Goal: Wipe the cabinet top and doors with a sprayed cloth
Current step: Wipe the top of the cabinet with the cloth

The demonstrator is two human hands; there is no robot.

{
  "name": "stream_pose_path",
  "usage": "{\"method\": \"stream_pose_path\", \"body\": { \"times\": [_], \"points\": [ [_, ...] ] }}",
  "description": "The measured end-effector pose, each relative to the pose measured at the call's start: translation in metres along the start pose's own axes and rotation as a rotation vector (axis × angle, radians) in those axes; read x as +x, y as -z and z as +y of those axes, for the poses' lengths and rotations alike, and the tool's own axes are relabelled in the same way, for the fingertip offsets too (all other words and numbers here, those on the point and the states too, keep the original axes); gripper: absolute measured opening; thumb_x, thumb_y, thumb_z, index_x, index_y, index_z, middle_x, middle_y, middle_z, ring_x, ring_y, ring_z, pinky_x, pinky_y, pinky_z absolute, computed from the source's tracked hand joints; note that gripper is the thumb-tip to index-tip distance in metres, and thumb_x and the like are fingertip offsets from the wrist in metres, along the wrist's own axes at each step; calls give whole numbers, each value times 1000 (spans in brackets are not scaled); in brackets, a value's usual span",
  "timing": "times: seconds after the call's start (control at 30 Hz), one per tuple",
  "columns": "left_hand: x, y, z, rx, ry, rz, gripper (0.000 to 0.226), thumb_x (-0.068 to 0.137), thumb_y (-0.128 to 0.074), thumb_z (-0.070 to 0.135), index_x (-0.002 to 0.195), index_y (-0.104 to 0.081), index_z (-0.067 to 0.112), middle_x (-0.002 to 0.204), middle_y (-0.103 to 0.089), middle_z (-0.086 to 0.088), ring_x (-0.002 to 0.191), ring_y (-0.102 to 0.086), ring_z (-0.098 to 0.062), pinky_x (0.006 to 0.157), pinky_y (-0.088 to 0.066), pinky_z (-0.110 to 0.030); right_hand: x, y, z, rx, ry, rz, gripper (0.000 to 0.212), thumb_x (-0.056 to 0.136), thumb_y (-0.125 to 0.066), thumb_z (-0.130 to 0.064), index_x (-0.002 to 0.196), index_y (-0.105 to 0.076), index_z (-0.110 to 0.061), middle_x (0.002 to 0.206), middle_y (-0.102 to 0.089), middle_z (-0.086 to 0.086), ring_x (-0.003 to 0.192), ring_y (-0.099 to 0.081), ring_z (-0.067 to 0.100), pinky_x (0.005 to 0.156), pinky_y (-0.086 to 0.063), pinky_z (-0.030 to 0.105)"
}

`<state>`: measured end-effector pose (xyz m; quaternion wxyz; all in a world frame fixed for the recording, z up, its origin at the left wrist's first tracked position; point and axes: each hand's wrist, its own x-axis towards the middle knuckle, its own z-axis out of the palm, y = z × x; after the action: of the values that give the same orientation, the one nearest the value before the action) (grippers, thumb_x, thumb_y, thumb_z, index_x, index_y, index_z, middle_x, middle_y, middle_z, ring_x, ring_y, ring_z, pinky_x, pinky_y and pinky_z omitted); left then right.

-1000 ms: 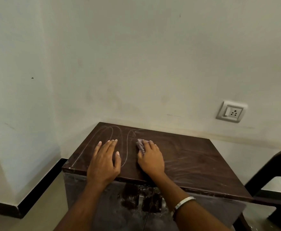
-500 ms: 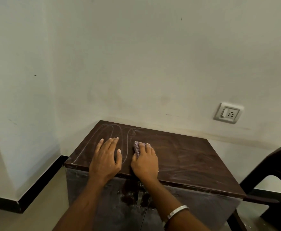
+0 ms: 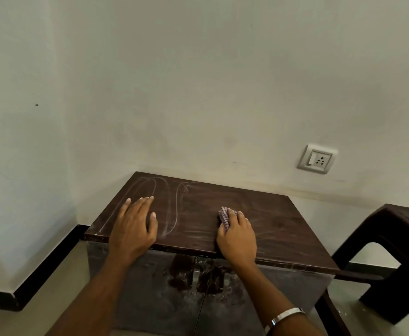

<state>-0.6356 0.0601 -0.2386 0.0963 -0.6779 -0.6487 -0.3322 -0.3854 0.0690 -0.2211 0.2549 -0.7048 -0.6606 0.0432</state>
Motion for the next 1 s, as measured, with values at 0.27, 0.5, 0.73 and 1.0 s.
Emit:
{"method": "stream_pose_path", "body": {
  "times": [0.27, 0.5, 0.73, 1.0],
  "points": [
    [1, 4, -13, 5, 16, 19, 62, 90, -24, 39, 137, -49, 7, 136, -56, -10, 130, -47, -20, 118, -17, -38, -17, -18, -47, 23, 7, -39, 59, 99, -39, -40, 153, -23, -22, 161, -21, 6, 149, -16, 24, 122, -14, 40],
    [1, 5, -14, 4, 12, 26, 62, 89, -24, 39, 135, -51, 6, 134, -57, -12, 128, -49, -21, 118, -19, -40, -28, -36, -91, 94, 172, -124, 59, 98, -41, -41, 152, -25, -25, 161, -21, 5, 149, -16, 22, 122, -14, 40],
    [1, 9, -30, -7, 75, 37, 54, 90, -35, 34, 135, -50, 7, 134, -57, -11, 128, -49, -22, 117, -21, -41, -22, -3, -24, 28, 48, -51, 57, 98, -40, -40, 152, -29, -21, 159, -27, 6, 146, -25, 22, 120, -21, 39],
    [-2, 13, -36, 6, 98, 36, 55, 90, -36, 35, 136, -50, 9, 136, -55, -10, 129, -48, -22, 117, -21, -39, -28, 2, -26, -23, -57, -21, 57, 99, -38, -38, 152, -26, -19, 160, -23, 8, 147, -20, 25, 121, -19, 41]
  ]
}}
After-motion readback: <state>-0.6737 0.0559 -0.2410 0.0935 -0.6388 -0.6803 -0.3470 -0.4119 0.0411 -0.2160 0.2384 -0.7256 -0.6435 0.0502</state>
